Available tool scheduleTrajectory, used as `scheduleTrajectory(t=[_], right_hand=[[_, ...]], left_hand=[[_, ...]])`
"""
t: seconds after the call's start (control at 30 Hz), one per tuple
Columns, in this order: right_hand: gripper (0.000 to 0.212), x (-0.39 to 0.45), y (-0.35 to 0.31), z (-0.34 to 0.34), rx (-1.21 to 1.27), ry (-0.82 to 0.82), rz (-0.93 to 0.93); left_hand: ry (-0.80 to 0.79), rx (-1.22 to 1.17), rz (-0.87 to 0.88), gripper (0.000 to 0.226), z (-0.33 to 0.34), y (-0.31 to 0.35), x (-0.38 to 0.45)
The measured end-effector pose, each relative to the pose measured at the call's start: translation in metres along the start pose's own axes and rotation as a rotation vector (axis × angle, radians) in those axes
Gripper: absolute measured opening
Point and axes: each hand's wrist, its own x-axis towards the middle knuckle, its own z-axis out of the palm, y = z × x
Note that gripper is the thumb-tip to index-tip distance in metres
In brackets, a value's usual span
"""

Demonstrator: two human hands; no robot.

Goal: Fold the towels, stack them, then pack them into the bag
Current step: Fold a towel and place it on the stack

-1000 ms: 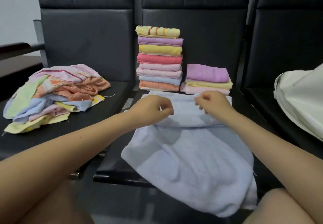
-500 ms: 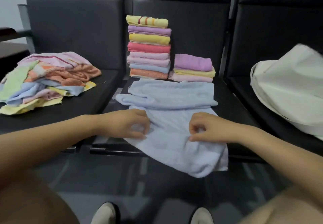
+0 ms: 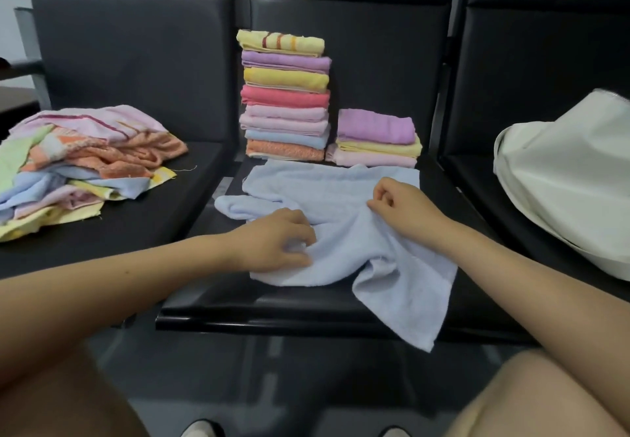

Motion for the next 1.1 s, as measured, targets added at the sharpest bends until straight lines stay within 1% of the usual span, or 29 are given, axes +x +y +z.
scheduleTrajectory(t=[0.07,0.1,0.13,0.17,0.23,0.27,0.3,0.33,0.4,0.43,0.5,0.57,0.63,0.7,0.77,0.8,0.87,0.93,1.0,1.03,1.07,1.1], right_hand=[[0.015,0.007,0.009,0.004,-0.043,-0.018,0.006],[0.015,0.011,0.012,0.007,-0.047,-0.024,0.009],[0.015,0.014,0.015,0.009,-0.045,-0.026,0.009],[0.016,0.017,0.017,0.010,-0.035,-0.020,0.008],[0.015,0.023,0.017,0.014,0.008,0.006,0.000],[0.014,0.025,0.016,0.016,0.027,0.017,-0.008],[0.014,0.027,0.014,0.018,0.034,0.023,-0.017],[0.013,0.029,0.012,0.020,0.029,0.023,-0.028],[0.013,0.033,0.009,0.024,-0.017,0.016,-0.062],[0.013,0.035,0.008,0.026,-0.048,0.008,-0.079],[0.014,0.039,0.007,0.029,-0.097,-0.013,-0.092],[0.015,0.043,0.008,0.034,-0.135,-0.026,-0.080],[0.016,0.046,0.009,0.039,-0.175,-0.030,-0.065],[0.016,0.048,0.009,0.041,-0.184,-0.024,-0.058],[0.012,0.049,0.007,0.040,-0.181,0.007,-0.076],[0.009,0.048,0.005,0.039,-0.175,0.037,-0.105],[0.007,0.044,-0.005,0.036,-0.121,0.106,-0.157],[0.018,0.036,-0.021,0.032,0.023,0.112,-0.156],[0.035,0.024,-0.038,0.030,0.132,-0.001,-0.089],[0.041,0.018,-0.044,0.031,0.094,-0.089,-0.050],[0.042,0.011,-0.047,0.033,-0.001,-0.179,-0.030],[0.039,0.006,-0.048,0.036,-0.112,-0.247,-0.037]], left_hand=[[0.072,-0.137,-0.078,0.030,0.000,-0.004,0.009],[0.102,-0.210,-0.147,0.023,-0.003,-0.007,0.013],[0.130,-0.300,-0.234,0.020,-0.008,-0.009,0.017],[0.154,-0.443,-0.320,0.019,-0.013,-0.012,0.022],[0.250,-0.817,-0.444,0.011,-0.024,-0.014,0.031],[0.305,-0.925,-0.483,0.005,-0.030,-0.016,0.035],[0.342,-0.960,-0.510,0.006,-0.034,-0.020,0.039],[0.358,-0.954,-0.522,0.011,-0.037,-0.026,0.042],[0.351,-0.863,-0.533,0.016,-0.040,-0.037,0.045],[0.343,-0.773,-0.544,0.017,-0.040,-0.044,0.045],[0.327,-0.461,-0.557,0.018,-0.038,-0.057,0.048],[0.294,-0.189,-0.521,0.024,-0.031,-0.064,0.051],[0.243,-0.081,-0.522,0.031,-0.024,-0.069,0.054],[0.199,-0.043,-0.548,0.032,-0.020,-0.074,0.059],[0.214,0.027,-0.521,0.023,-0.021,-0.076,0.062],[0.275,0.060,-0.487,0.018,-0.024,-0.077,0.063],[0.449,0.068,-0.399,0.015,-0.031,-0.076,0.064],[0.570,0.010,-0.305,0.014,-0.042,-0.069,0.064],[0.586,-0.054,-0.238,0.014,-0.054,-0.057,0.063],[0.571,-0.073,-0.215,0.015,-0.059,-0.052,0.062],[0.549,-0.088,-0.187,0.016,-0.062,-0.046,0.060],[0.510,-0.102,-0.156,0.017,-0.062,-0.043,0.058]])
